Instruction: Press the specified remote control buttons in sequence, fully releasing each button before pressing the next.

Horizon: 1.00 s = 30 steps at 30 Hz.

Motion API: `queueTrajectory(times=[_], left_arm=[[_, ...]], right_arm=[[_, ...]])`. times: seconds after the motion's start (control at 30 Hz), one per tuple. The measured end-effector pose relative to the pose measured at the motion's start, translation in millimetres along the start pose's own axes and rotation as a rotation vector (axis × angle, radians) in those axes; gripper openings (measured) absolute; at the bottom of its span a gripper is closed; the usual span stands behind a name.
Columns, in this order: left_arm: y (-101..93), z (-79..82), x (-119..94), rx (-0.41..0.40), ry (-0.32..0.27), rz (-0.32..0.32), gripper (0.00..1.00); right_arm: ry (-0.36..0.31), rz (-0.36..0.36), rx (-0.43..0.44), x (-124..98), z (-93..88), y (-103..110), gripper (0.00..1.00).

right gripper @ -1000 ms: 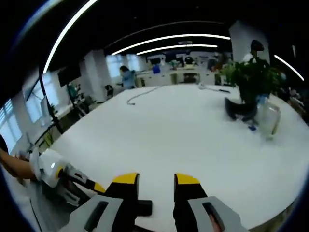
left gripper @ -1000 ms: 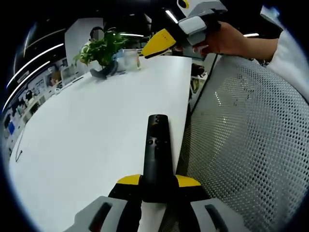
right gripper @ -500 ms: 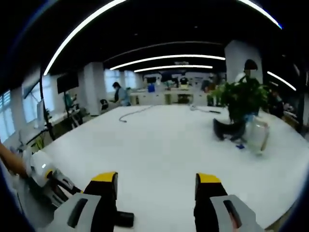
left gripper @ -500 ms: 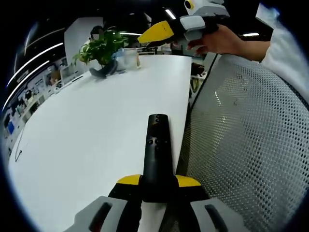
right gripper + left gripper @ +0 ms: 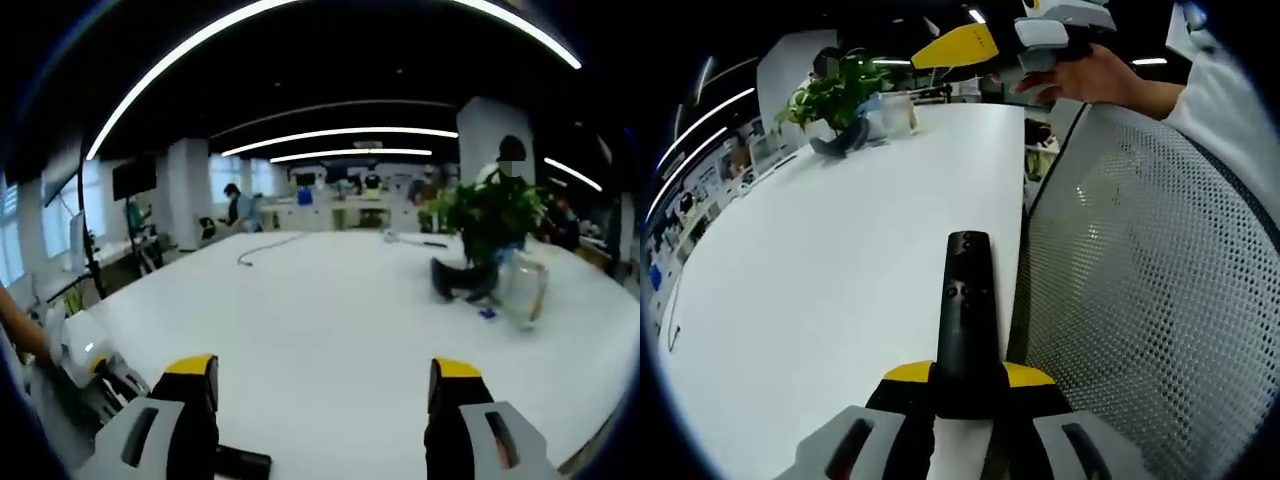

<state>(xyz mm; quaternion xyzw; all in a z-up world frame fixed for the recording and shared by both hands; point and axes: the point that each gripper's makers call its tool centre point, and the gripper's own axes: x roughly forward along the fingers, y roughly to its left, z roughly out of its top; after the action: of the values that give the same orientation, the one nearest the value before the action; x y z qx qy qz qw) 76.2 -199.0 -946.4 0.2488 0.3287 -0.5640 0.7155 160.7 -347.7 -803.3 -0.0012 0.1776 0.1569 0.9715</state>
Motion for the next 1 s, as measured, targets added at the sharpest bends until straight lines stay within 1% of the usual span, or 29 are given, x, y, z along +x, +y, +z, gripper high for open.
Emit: queueTrajectory(times=[0.13, 0.23, 0.47, 0.57, 0.63, 0.9, 1.0], left_arm=[[3.3, 0.0, 0, 0.018, 0.018, -0.009, 0.23], [10.0, -0.1, -1, 0.035, 0.023, -0.005, 0.23], [37.2, 2.5, -2, 0.032, 0.039, -0.002, 0.23], [46.7, 3.6, 0, 0.055, 0.049, -0.003, 0.23], [53.0, 5.1, 1, 0.059, 0.052, -0.004, 0.23], [93.0, 11.8, 3, 0.111, 0.079, 0.009, 0.23], [111.9, 16.7, 3, 0.132, 0.090, 0.015, 0.23]], right_arm=[[0.025, 0.000, -0.027, 3, -4.5, 2, 0.84], [0.044, 0.006, -0.032, 4, -7.8, 4, 0.84], [0.068, 0.007, -0.037, 5, -11.7, 4, 0.83], [0.065, 0.008, -0.030, 5, -11.4, 3, 0.83], [0.078, 0.010, -0.022, 6, -13.6, 3, 0.82], [0.089, 0.015, -0.013, 6, -15.9, 4, 0.81], [0.092, 0.019, -0.006, 6, -16.4, 4, 0.80]])
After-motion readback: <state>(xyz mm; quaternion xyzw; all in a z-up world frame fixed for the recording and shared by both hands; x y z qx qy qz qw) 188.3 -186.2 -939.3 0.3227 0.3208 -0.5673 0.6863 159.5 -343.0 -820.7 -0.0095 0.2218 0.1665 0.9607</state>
